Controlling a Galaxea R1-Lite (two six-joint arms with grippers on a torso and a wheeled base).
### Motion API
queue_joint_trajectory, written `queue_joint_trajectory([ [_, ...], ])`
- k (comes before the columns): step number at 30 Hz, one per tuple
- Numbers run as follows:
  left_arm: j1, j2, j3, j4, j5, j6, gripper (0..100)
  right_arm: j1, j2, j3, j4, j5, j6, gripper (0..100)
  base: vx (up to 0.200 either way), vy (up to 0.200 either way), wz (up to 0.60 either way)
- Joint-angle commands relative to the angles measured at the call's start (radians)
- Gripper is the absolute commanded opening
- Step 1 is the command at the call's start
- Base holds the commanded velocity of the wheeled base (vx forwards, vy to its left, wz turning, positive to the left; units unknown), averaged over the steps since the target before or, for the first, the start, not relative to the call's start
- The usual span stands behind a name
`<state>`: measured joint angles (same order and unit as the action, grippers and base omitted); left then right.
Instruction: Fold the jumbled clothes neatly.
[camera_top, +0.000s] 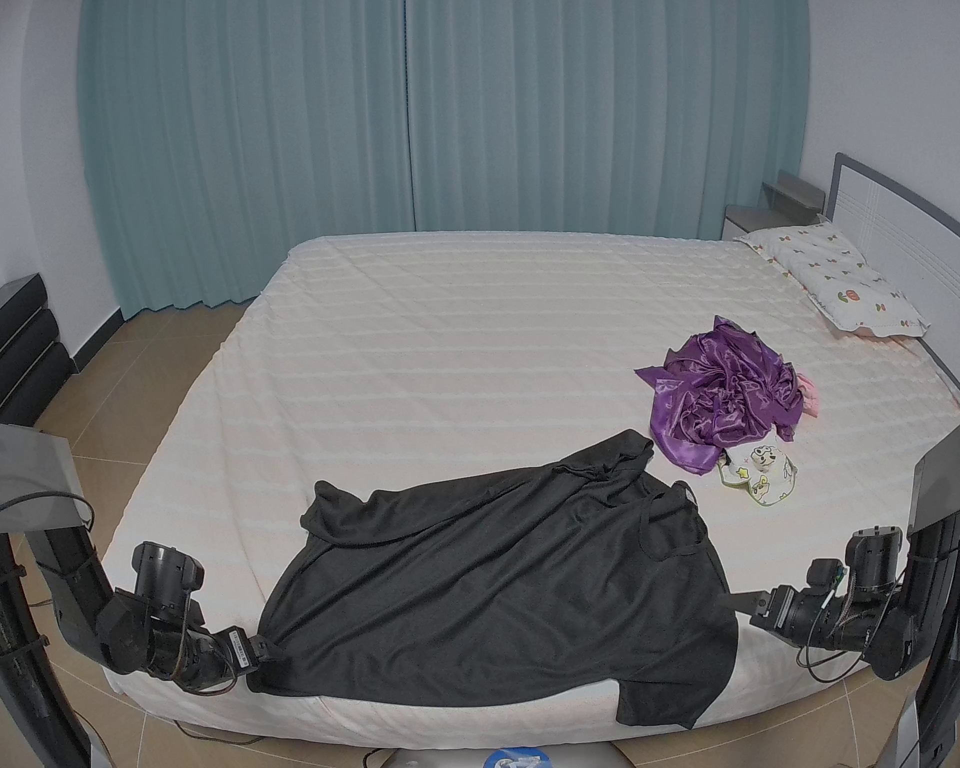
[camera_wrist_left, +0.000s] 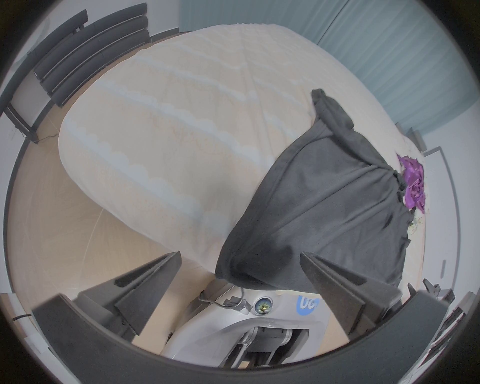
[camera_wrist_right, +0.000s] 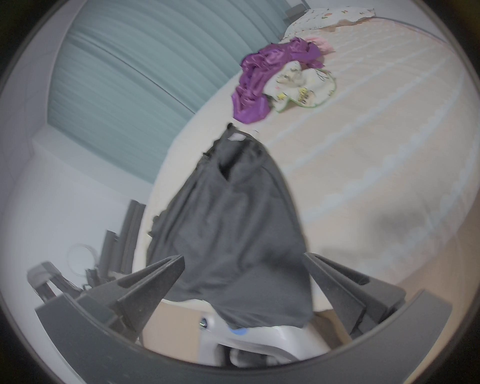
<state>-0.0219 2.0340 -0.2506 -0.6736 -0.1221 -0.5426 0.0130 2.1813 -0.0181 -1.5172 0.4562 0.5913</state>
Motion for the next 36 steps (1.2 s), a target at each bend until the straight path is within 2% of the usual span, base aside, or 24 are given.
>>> queue_joint_trajectory([
  [1,0.037,-0.069,-0.004,0.005,-0.033,0.003,100,0.065,-0.02,0.018,-0.05,0.004,0.07,100,0.0,0.2,0.0],
  [3,0.063,-0.057,-0.01,0.008,-0.042,0.004,100,0.055,-0.008,0.018,-0.05,0.006,0.084,100,0.0,0.2,0.0],
  [7,0.065,-0.035,-0.021,0.009,-0.042,0.003,100,0.058,0.009,0.018,-0.052,0.002,0.085,100,0.0,0.2,0.0],
  [23,0.063,-0.04,-0.047,0.008,-0.048,-0.01,100,0.068,0.014,0.018,-0.052,-0.002,0.108,100,0.0,0.0,0.0],
  [27,0.057,-0.049,-0.085,0.009,-0.047,-0.091,100,0.071,0.011,0.018,-0.052,-0.005,0.108,100,0.0,0.0,0.0],
  [29,0.057,-0.049,-0.085,0.009,-0.047,-0.091,100,0.071,0.011,0.018,-0.052,-0.005,0.108,100,0.0,0.0,0.0],
  [31,0.051,-0.057,-0.107,0.011,-0.045,-0.155,100,0.079,0.015,0.018,-0.05,-0.024,0.11,100,0.0,0.0,0.0],
  [36,0.043,-0.058,-0.108,0.005,-0.048,-0.165,100,0.093,0.023,0.018,-0.05,-0.051,0.111,100,0.08,0.0,0.0],
])
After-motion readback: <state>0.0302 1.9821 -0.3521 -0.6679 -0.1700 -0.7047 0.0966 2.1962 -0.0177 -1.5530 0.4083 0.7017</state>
